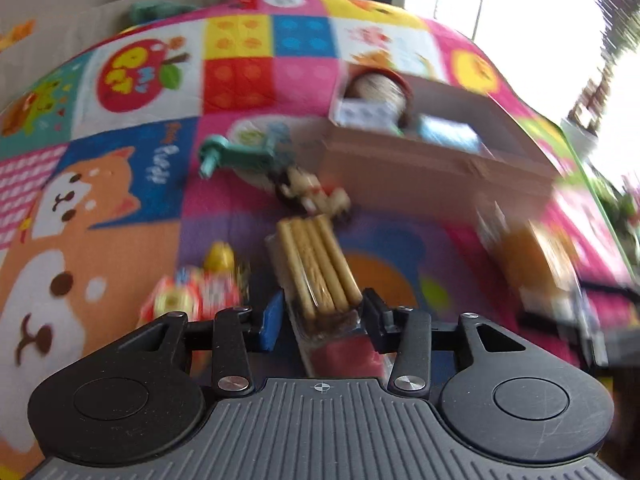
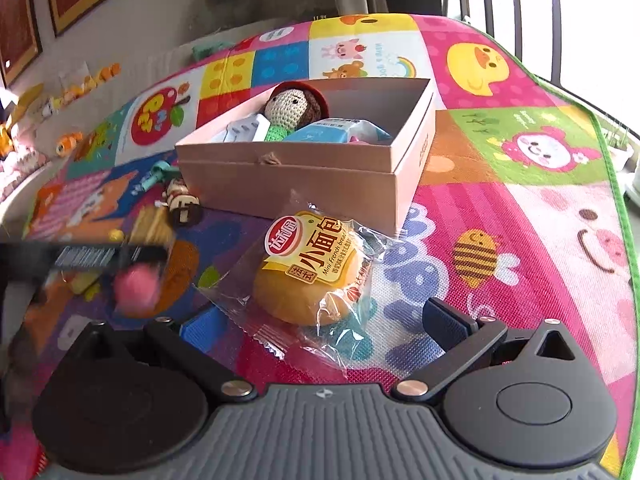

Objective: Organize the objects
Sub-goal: 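Grasp the wafer-stick pack with the left tool while the right tool holds the bread bun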

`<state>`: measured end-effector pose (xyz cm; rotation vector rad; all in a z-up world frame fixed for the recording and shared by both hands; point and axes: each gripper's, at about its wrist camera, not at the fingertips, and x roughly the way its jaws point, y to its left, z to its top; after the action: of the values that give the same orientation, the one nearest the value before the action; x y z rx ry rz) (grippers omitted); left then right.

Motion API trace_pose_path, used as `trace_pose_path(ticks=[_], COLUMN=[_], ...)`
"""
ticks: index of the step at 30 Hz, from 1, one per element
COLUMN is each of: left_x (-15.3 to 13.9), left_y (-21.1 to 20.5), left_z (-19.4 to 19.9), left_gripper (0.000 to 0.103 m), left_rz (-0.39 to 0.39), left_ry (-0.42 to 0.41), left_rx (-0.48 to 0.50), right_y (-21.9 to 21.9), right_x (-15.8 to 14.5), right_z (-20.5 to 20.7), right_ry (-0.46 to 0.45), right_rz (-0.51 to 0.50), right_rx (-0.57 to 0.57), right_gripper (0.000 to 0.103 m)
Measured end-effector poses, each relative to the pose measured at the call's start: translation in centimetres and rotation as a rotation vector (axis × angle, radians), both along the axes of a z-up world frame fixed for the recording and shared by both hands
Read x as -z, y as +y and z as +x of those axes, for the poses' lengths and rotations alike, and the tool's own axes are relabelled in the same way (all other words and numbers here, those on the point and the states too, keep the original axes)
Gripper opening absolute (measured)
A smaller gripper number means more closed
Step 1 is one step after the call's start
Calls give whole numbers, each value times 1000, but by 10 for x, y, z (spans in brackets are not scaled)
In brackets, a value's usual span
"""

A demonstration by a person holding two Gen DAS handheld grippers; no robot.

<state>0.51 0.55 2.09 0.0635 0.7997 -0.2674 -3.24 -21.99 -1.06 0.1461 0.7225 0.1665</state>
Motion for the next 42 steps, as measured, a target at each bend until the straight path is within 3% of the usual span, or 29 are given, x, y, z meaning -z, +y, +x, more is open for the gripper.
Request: trace_pose_path(ticks=[4,7,10,16,19,22,27,32,38,42], left_x=[0,-1,1,0,2,4,4,4,9,8], left_y=[10,9,0,-2,-2,-1,1,4,11,14], left_z=[-23,-14,-5,14,25,32,25,-9,-42,-48], left_gripper=[41,41,42,41,41,41,40,40,40,40], left_rz=[-21,-64,-48,-72,-92,-97,-75,-48,-58,-74], left_ry=[9,23,2,3,-15,-37,-58,-70,-104,-105], left_rx=[27,-21,-34,-101,-125,-136,-84,2,40,53], right_y=[5,16,23,19,21,28,29,20,21,29], right_x=[0,0,0,-15,-17,-15,-27,-37,-28,-36], right_z=[1,4,3,-3,7,15,4,2,30,22], right_ry=[16,32,32,-42,-33,12,37,9,83,64], right_rz=[-38,-121,-164,-138,-131,-124,-80,-61,14,-28], right_rx=[-15,-31,-36,-39,-51,-92,-184,-93,-55,-105], right_gripper=[103,103,103,103,102,92,95,96,83,68])
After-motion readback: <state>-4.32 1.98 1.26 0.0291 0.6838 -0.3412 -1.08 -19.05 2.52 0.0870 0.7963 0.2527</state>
